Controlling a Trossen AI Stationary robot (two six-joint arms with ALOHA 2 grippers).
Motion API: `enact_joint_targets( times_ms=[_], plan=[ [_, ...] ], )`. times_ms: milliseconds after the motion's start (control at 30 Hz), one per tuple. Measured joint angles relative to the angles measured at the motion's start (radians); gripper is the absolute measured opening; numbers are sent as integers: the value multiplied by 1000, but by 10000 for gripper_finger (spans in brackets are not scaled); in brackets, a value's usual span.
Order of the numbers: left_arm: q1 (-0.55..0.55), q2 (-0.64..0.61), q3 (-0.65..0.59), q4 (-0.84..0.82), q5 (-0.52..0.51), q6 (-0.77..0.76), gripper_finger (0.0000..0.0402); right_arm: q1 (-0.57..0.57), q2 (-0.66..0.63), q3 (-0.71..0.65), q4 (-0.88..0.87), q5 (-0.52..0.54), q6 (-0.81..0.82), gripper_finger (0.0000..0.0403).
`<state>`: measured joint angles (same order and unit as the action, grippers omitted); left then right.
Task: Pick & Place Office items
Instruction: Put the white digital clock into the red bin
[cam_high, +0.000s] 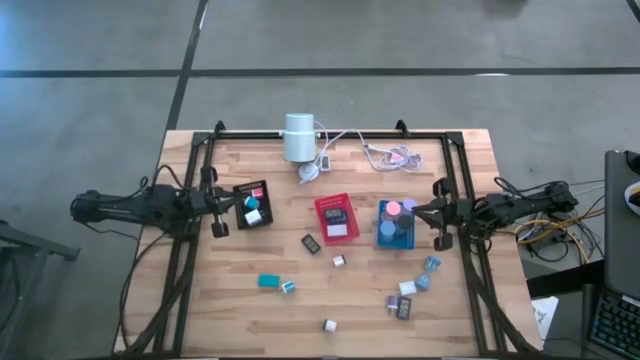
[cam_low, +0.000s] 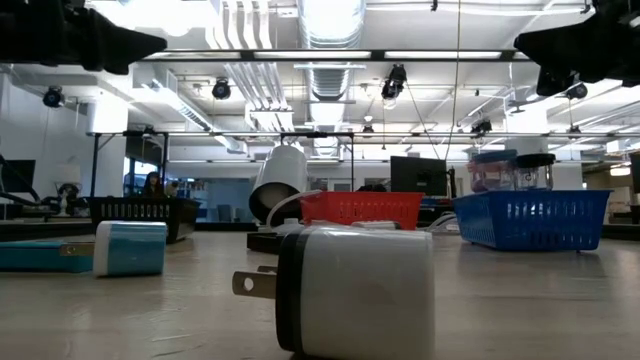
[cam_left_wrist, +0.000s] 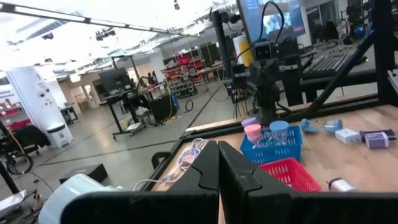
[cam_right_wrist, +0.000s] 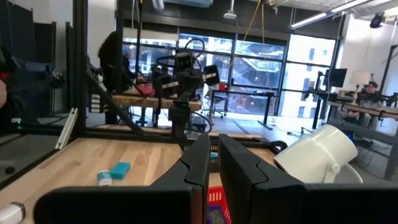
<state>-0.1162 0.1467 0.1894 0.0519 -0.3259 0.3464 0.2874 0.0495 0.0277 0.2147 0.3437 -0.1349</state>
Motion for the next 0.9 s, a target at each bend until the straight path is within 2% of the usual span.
enact_joint_targets(
  times_ms=[233, 300, 533, 667, 767, 900],
  plan=[
    [0, 0, 0, 54, 0, -17, 0, 0, 116, 14, 112, 30, 17, 31],
    [0, 0, 0, 57, 0, -30, 0, 0, 181, 41, 110, 77, 54, 31],
    [0, 0, -1, 57, 0, -37, 0, -4, 507, 207, 104, 269, 142, 31],
    [0, 0, -1, 54, 0, -37, 0, -57, 708, 342, 68, 287, 152, 31],
    [0, 0, -1, 53, 0, -45, 0, -150, 845, 485, -112, 233, 180, 31],
    [0, 0, -1, 53, -1, -80, 0, -341, 1016, 694, -344, -12, 226, 31]
  ],
)
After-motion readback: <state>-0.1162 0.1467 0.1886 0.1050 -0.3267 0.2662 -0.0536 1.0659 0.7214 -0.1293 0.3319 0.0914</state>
